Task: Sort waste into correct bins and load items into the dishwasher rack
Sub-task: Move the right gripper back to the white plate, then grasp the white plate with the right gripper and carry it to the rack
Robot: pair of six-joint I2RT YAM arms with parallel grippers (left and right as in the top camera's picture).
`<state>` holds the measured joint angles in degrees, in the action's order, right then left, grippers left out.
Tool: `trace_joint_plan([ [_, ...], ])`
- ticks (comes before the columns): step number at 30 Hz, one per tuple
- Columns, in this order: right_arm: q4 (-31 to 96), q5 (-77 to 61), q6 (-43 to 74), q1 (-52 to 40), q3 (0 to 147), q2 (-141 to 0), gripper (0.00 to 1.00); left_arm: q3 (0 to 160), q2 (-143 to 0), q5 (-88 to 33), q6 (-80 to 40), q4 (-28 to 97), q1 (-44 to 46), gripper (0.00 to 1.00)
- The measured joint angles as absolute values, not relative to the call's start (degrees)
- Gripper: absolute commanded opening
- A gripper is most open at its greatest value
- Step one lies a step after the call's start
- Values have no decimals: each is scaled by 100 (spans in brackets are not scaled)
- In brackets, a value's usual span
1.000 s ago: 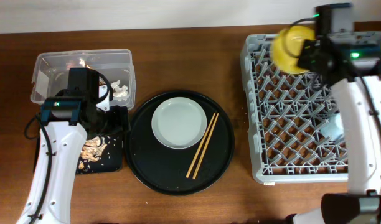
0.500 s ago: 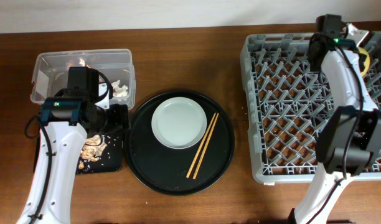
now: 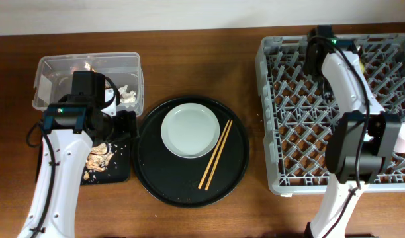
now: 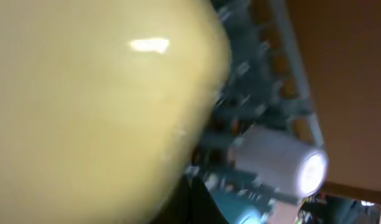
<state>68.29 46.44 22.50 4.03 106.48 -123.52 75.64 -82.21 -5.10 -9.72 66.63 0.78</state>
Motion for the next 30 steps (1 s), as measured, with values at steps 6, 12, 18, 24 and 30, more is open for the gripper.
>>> trace_joint_plan([
  [6,7631,3214,2255,403,10617,-12342,4,7564,-8221,-510,-972,6665,78,79],
  [12,7743,1422,1643,412,10595,-10903,31,7564,-8221,-510,-974,6670,78,87],
  [18,7771,-2018,532,-685,10586,-10565,45,7564,-8221,-416,-974,6825,78,87],
  [24,7102,-1844,834,-2112,10182,-11275,45,7564,-8221,-187,-991,6934,78,92],
  [30,6818,-1693,1194,-2543,10171,-12265,44,7564,-8221,-161,-991,6945,78,94],
])
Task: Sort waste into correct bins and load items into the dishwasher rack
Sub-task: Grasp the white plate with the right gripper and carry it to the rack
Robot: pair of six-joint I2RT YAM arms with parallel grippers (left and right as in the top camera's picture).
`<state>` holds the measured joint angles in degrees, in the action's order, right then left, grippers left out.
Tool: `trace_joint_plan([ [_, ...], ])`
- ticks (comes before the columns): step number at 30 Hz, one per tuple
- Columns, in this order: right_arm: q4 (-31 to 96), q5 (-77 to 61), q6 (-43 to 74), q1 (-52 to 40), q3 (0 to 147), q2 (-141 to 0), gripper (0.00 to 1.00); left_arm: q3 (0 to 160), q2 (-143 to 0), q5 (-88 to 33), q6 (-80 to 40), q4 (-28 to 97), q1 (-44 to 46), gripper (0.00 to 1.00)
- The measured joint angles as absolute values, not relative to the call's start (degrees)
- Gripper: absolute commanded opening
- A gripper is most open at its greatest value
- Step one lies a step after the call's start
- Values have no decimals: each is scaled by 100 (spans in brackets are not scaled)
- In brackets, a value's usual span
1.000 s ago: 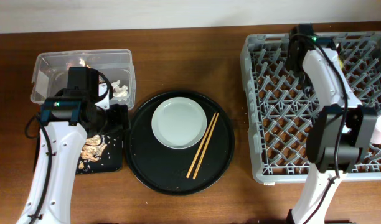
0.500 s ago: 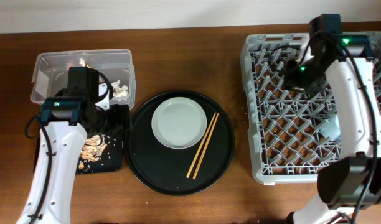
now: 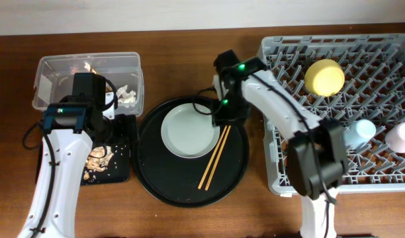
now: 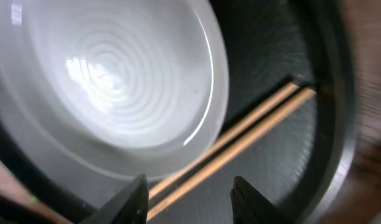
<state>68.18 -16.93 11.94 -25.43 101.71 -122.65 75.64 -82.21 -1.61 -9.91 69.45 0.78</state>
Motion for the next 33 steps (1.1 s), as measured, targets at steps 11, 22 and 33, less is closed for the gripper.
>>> trace_joint_plan([
  [11,6486,-1653,1431,-2746,10154,-13076,4,7564,-8221,-145,-991,6945,78,95],
  [22,7067,56,1293,-1865,10748,-11198,4,7564,-8221,-148,-991,6941,78,96],
  [33,6829,4528,1568,-821,10910,-10313,4,7564,-8221,-145,-991,6945,78,96],
])
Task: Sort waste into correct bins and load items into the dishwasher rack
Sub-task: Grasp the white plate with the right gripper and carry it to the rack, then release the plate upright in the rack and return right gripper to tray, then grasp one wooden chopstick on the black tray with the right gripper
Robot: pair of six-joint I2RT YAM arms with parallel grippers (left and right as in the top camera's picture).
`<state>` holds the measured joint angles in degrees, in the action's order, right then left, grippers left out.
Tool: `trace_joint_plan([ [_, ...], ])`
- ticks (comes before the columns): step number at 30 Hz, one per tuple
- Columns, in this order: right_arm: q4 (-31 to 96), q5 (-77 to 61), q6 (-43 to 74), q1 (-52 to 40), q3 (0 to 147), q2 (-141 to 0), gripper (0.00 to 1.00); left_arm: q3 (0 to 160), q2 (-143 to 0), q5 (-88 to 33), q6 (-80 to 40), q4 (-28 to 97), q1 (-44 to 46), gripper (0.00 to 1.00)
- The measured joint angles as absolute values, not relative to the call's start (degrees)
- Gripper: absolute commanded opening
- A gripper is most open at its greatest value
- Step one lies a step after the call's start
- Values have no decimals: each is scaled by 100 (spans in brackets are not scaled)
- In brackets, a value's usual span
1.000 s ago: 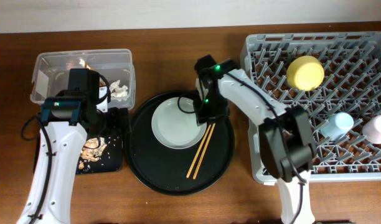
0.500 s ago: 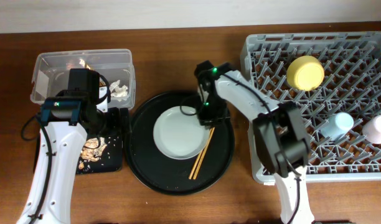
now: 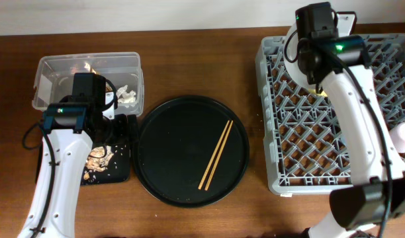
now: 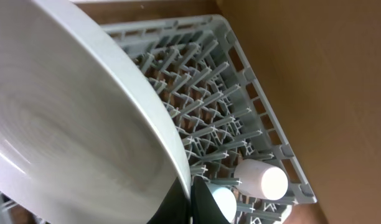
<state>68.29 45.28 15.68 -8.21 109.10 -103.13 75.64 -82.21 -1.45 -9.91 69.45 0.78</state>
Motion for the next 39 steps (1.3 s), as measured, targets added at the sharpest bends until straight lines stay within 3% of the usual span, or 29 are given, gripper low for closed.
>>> trace_joint_plan([
  [9,6825,4932,1949,-690,10809,-11268,4,7564,-8221,-145,-991,6945,78,96],
  [11,6831,4840,1979,-690,10809,-11279,13,7564,-8221,-145,-991,6945,78,96],
  [12,6829,4674,2012,-690,10809,-11281,24,7564,-8221,-145,-991,6943,78,96],
  [18,7131,3452,2080,-690,10809,-11279,27,7566,-8221,-145,-991,6945,78,96],
  [20,7229,3120,2080,-690,10790,-11133,45,7564,-8221,-148,-991,6945,78,96],
  [25,7734,864,1942,-690,10805,-9620,47,7564,-8221,-145,-991,6945,78,96],
  [29,7957,-429,1883,-1177,10359,-9631,47,7564,-8221,-148,-991,6943,78,96],
  [32,7332,-733,2071,-2010,9323,-9701,47,7564,-8221,-145,-991,6938,78,96],
  [39,4582,-849,3085,-3323,6661,-9780,47,7566,-8221,-148,-991,6958,78,96],
])
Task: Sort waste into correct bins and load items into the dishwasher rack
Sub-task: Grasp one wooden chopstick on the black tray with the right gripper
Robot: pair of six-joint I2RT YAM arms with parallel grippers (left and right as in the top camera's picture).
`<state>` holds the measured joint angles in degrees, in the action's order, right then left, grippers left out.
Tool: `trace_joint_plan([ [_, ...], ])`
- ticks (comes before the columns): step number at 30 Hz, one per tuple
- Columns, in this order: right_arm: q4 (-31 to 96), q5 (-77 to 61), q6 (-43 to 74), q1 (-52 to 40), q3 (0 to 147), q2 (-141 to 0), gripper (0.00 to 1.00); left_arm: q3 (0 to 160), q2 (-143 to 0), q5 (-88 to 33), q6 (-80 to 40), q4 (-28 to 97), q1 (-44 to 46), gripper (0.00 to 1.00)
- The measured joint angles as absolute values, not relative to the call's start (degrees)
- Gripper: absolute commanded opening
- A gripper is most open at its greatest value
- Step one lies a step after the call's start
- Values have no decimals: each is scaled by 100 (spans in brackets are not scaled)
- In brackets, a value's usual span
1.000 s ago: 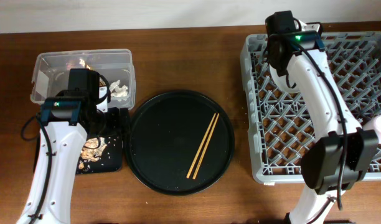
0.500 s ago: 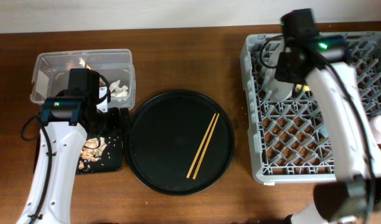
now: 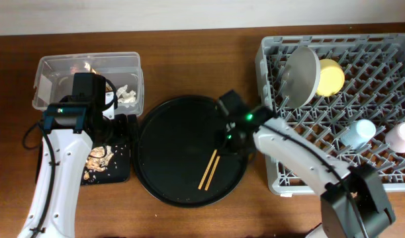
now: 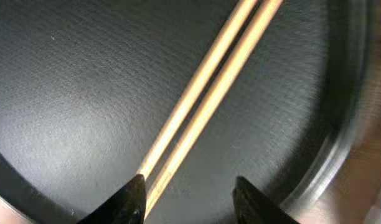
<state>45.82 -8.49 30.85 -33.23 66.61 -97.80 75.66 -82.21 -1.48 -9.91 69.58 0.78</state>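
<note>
Two wooden chopsticks [image 4: 203,93] lie side by side on the round black tray [image 3: 163,152]. My right gripper [image 4: 189,190] is open low over their upper end [image 3: 230,137], the left fingertip beside the sticks and nothing between the fingers. A pale green plate [image 3: 300,74] stands on edge in the grey dishwasher rack [image 3: 272,168], next to a yellow bowl [image 3: 330,76]. My left gripper [image 3: 121,125] hangs over the black rectangular tray of food scraps [image 3: 100,162]; its fingers cannot be made out.
A clear plastic bin [image 3: 90,79] with scraps stands at the back left. A blue cup [image 3: 361,130] and a pink cup [image 3: 404,137] lie in the rack's right side. Brown table surface surrounds the trays.
The plate my right gripper held above the rack now stands in the rack. That gripper is open and down over the chopsticks on the round tray. The left arm is unchanged.
First my right gripper was at the rack with the yellow bowl. Then the bowl sat in the rack and the gripper was open at the plate on the round tray. Later it held the plate over the rack; now the plate is racked and only chopsticks lie on the tray.
</note>
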Motion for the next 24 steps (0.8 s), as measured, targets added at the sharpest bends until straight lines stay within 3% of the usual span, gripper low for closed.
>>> trace_joint_plan([
  [9,3997,-760,3621,-3485,6274,-10431,47,7566,-8221,-167,-991,6945,78,96],
  [13,3999,-740,3640,-3489,6274,-10514,42,7566,-8221,-169,-991,6945,78,97],
  [15,4023,-687,3824,-3494,6276,-10516,42,7566,-8221,-169,-991,6945,78,97],
  [17,4021,-652,3922,-3494,6276,-10516,49,7566,-8221,-169,-991,6945,78,97],
  [24,3872,-497,4342,-3498,6276,-10516,48,7566,-8221,-169,-991,6947,78,97],
])
